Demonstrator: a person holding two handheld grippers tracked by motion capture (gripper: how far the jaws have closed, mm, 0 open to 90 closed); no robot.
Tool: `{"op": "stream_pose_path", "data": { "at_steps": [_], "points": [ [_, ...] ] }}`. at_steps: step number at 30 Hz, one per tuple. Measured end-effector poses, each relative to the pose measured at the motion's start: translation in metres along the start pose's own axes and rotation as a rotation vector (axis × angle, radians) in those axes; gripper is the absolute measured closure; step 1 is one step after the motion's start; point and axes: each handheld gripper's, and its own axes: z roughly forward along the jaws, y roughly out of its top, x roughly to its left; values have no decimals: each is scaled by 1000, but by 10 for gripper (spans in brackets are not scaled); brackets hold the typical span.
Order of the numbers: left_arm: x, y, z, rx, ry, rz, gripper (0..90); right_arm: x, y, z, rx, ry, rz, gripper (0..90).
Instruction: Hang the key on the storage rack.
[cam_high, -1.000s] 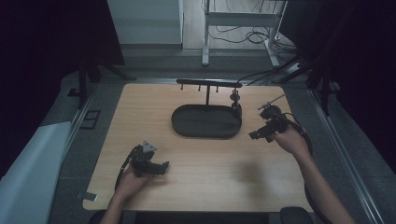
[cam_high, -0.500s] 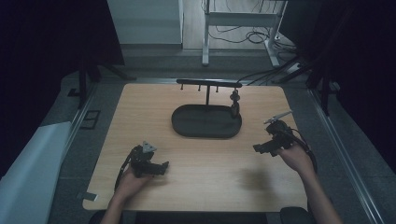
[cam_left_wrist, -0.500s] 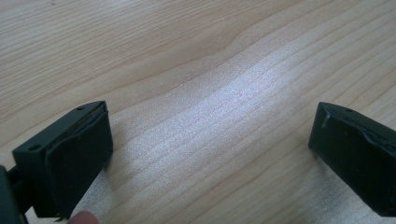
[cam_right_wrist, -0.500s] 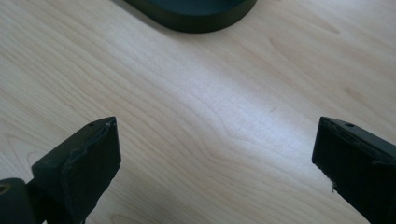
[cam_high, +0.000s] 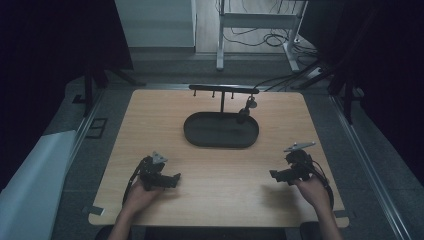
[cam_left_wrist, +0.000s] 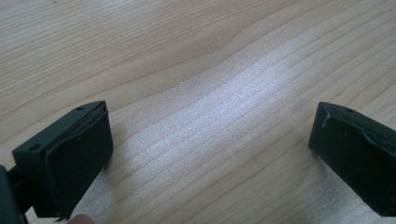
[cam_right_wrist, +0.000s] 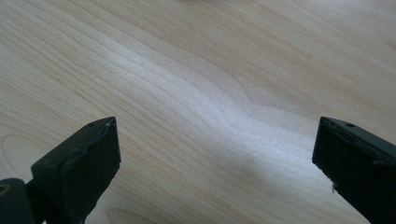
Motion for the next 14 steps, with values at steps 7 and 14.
{"op": "stream_pose_path", "data": {
  "at_steps": [7, 14],
  "points": [
    [-1, 0, 0, -1, 2, -1, 0, 6, -25, 13, -93, -29, 33, 14],
    [0, 0, 0, -1, 1, 0, 0, 7, -40, 23, -97, -44, 74, 15]
  ]
}}
